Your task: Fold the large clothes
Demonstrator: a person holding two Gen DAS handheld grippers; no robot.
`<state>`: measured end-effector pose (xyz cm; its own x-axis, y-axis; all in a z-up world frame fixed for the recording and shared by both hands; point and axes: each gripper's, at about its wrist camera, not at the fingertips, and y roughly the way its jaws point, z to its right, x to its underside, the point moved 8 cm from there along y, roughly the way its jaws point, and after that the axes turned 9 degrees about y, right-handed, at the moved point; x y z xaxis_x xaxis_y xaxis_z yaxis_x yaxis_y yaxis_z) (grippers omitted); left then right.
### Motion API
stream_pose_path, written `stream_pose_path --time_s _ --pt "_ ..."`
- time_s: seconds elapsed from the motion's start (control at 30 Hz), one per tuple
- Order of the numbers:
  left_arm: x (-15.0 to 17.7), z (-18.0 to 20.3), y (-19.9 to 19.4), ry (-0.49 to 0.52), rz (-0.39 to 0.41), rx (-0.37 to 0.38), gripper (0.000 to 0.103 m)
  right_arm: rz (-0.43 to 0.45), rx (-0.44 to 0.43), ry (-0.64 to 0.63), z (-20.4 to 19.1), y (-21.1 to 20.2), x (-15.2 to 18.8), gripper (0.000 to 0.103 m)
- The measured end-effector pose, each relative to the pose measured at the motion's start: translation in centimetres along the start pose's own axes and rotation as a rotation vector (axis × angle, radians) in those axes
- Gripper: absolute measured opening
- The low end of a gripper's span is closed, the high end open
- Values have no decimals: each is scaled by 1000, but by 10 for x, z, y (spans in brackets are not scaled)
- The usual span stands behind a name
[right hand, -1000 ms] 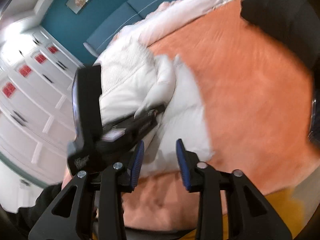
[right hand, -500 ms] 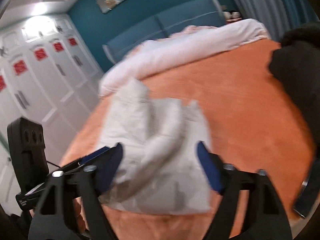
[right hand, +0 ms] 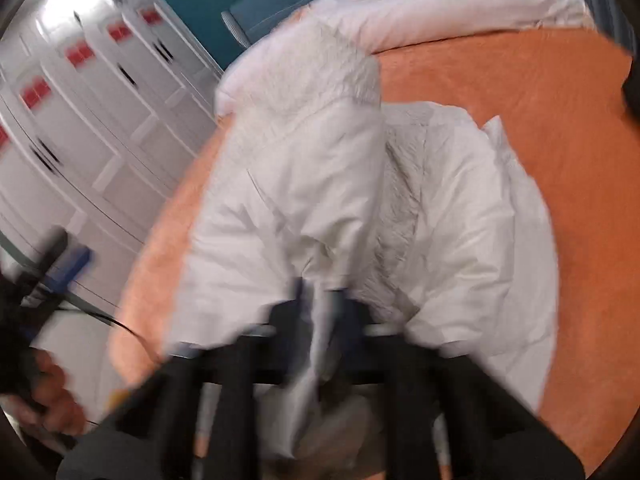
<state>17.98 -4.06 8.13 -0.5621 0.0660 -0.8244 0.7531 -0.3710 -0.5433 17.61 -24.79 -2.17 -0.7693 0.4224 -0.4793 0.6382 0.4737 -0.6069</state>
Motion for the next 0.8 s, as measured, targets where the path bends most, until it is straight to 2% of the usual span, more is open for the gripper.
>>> stream_pose_path --time_s 0.03,0.07,0.1,0.17,0.3,0.37,0.43,0.5,0.57,0.67,0.73,0.8 --pt "-2 4 3 11 -2 -1 66 67 -55 17 -1 -24 -7 3" --pt "-4 10 5 25 -3 4 66 108 -68 13 -1 -40 -10 2" --pt "-4 16 8 38 -2 13 66 167 -59 13 4 -62 -13 2" --pt "4 25 13 52 -19 33 66 206 -22 59 28 -80 -10 2" --pt "34 56 52 77 -99 88 66 114 51 197 100 -52 12 3" --pt "49 70 74 95 -147 89 65 90 50 251 122 -38 22 5" --pt "64 76 93 104 -194 52 66 87 53 292 134 -37 22 4" --pt "69 79 102 136 -186 -3 67 70 59 309 140 -32 23 4" --pt "72 79 106 147 -184 -20 70 54 106 311 143 -29 23 4" --pt "77 76 112 141 -187 -50 71 60 110 318 134 -35 14 6" --pt "77 74 112 137 -194 -53 71 130 126 318 115 -63 0 11" --pt "75 71 113 128 -201 -52 71 234 96 288 93 -92 -25 11"
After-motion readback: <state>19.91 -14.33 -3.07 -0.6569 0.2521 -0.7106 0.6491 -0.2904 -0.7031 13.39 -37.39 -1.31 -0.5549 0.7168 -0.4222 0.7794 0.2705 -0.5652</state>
